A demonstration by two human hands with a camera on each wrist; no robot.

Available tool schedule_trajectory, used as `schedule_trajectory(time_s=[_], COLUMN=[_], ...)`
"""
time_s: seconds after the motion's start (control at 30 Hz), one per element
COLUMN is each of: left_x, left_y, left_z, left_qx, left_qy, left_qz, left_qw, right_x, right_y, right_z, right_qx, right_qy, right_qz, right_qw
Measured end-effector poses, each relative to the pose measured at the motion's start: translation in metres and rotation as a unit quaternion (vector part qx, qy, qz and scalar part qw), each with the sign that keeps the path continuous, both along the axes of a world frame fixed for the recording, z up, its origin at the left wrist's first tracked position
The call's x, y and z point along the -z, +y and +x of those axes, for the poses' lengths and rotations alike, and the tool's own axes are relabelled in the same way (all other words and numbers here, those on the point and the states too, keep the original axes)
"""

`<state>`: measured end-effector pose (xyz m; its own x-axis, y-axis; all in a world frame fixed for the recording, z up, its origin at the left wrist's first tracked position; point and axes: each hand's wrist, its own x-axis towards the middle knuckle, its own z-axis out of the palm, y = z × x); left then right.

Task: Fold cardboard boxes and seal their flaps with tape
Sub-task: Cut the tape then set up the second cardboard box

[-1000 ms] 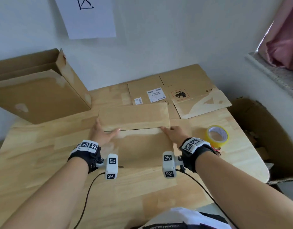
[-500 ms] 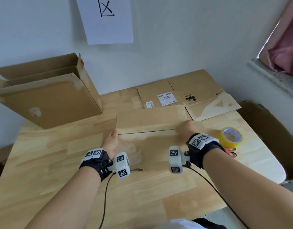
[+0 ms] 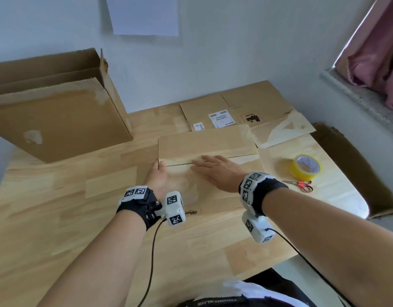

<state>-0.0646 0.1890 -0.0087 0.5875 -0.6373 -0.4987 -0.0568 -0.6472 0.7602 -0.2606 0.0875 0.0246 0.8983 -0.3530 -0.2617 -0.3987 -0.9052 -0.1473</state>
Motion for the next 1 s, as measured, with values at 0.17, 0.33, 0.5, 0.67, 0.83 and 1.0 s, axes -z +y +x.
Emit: schedule_trajectory(time_s=[0.17,0.33,0.5,0.67,0.83,1.0], left_x=[0.0,-0.002,-0.002,-0.006,-0.013,-0.023], left_y=[-0.001,-0.002,0.0,0.004,0.006,0.012], left_z=[-0.005,-0.006,-0.007,-0.006,-0.008,-0.013], left_qx=[-0.008,-0.01,0.002,-0.019,-0.007,0.003], left_qy=[-0.011,0.002,0.009,0.048,0.07,0.085], left_qz=[0.001,-0.012,-0.012,-0.002,0.039,0.049], left_qw=[1.0,1.0,1.0,0.999,0.997,0.995], right_x=[0.006,0.013,-0.008,-0.009,-0.015,-0.012], right_y=[-0.005,-0.003,-0.001,-0.023,-0.032,-0.03], right_z=[-0.047,-0.065,-0.086,-0.08,-0.078,-0.082], right_qx=[0.134,0.281,0.381,0.478,0.527,0.558], right_qy=[-0.021,-0.077,-0.125,-0.118,-0.074,-0.093], right_qz=[0.017,0.02,0.111,0.168,0.197,0.254], right_qw=[0.991,0.957,0.909,0.854,0.823,0.785])
